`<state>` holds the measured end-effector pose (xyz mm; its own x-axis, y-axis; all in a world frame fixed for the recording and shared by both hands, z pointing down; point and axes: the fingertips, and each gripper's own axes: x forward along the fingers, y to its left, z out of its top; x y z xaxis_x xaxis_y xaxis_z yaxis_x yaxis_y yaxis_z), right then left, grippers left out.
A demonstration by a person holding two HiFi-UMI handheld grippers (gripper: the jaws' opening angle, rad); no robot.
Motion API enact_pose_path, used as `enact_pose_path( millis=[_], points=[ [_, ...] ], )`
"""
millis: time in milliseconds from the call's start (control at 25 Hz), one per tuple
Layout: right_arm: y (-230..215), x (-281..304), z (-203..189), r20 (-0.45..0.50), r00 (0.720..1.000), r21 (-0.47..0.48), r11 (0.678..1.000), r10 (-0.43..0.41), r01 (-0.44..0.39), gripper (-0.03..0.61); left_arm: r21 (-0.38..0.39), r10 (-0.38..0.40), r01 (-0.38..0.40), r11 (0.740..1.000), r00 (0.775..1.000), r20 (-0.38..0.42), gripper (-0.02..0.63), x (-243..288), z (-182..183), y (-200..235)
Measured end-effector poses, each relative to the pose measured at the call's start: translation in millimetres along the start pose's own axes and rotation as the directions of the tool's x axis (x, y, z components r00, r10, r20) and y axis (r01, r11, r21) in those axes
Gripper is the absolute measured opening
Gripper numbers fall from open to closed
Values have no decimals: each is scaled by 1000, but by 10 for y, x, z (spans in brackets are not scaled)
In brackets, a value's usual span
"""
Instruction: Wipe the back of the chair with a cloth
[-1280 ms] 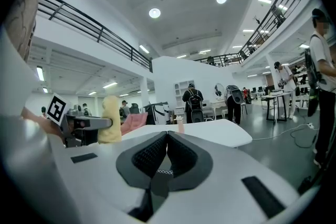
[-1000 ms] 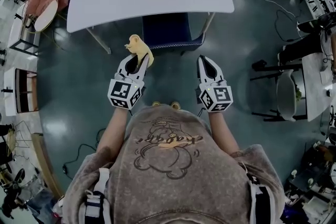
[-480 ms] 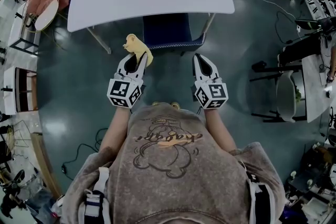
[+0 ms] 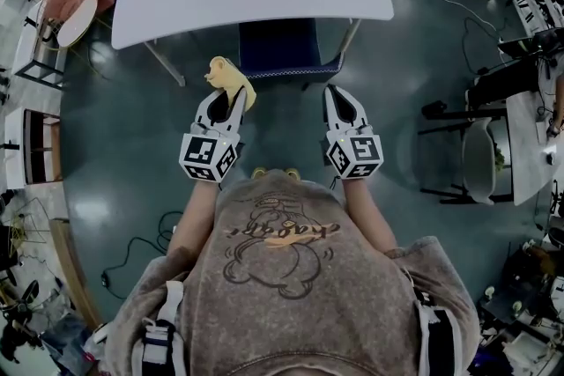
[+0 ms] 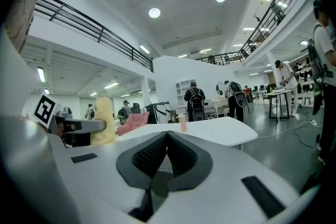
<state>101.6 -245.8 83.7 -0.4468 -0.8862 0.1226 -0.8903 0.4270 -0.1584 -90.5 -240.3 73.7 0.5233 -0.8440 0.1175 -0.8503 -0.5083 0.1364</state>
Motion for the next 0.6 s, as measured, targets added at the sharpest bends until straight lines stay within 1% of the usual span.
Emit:
enact_pose_path(
  millis=[280, 600],
  points=[
    [-6, 80, 71, 12, 1000, -11, 1000, 22, -21, 25, 13, 23, -23, 1000, 1000, 12, 60, -18, 12, 19],
    [-42, 57, 106, 14, 1000, -10, 1000, 18, -18, 25, 8, 34, -35, 999, 999, 17, 60, -30, 41, -13]
  ],
)
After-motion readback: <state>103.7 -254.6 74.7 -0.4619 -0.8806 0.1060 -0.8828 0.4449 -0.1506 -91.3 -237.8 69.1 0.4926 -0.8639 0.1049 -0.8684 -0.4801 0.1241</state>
